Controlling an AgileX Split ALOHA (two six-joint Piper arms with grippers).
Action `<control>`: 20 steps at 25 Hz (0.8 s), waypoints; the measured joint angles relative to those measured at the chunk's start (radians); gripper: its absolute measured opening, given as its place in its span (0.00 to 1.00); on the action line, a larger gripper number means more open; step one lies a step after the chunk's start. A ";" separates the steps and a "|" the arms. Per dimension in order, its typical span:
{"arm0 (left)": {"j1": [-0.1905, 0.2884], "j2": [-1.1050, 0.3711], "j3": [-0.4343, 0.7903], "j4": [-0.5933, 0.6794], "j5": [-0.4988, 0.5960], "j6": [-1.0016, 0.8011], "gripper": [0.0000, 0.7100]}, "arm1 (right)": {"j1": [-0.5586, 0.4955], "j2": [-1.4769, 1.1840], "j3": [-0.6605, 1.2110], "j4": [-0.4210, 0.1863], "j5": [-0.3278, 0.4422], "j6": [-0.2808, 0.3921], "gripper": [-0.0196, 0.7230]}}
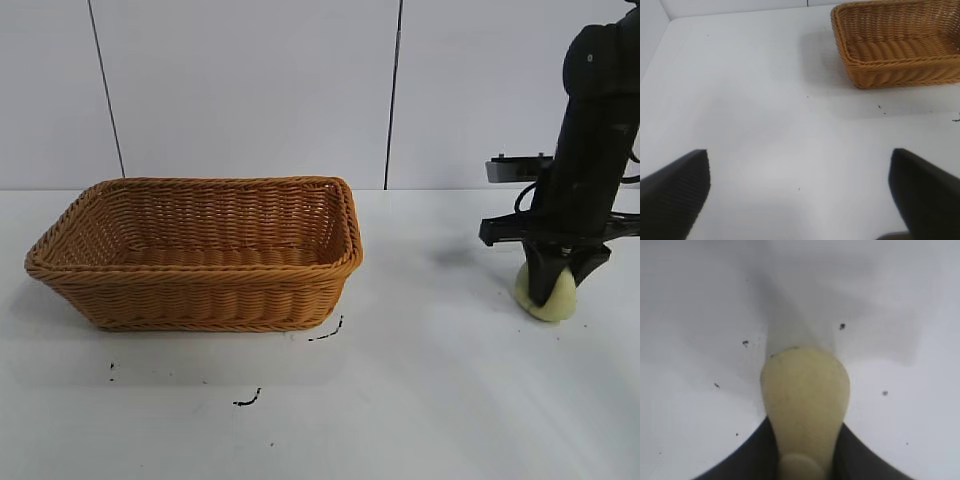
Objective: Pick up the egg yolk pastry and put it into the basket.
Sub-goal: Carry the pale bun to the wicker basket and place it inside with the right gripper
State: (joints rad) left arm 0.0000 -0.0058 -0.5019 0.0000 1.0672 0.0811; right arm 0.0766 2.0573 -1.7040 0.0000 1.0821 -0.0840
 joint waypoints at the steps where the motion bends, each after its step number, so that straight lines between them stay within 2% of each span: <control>1: 0.000 0.000 0.000 0.000 0.000 0.000 0.98 | 0.000 -0.006 -0.030 0.000 0.019 0.000 0.21; 4: 0.000 0.000 0.000 0.000 0.000 0.000 0.98 | 0.012 -0.010 -0.116 0.000 0.046 0.000 0.21; 11: 0.000 0.000 0.000 0.000 0.000 0.000 0.98 | 0.101 -0.010 -0.232 0.000 0.046 0.000 0.21; 20: 0.000 0.000 0.000 0.000 0.000 0.000 0.98 | 0.297 0.005 -0.253 0.000 -0.028 0.000 0.21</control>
State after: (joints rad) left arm 0.0000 -0.0058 -0.5019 0.0000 1.0672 0.0811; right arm 0.3734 2.0622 -1.9565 0.0000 1.0539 -0.0840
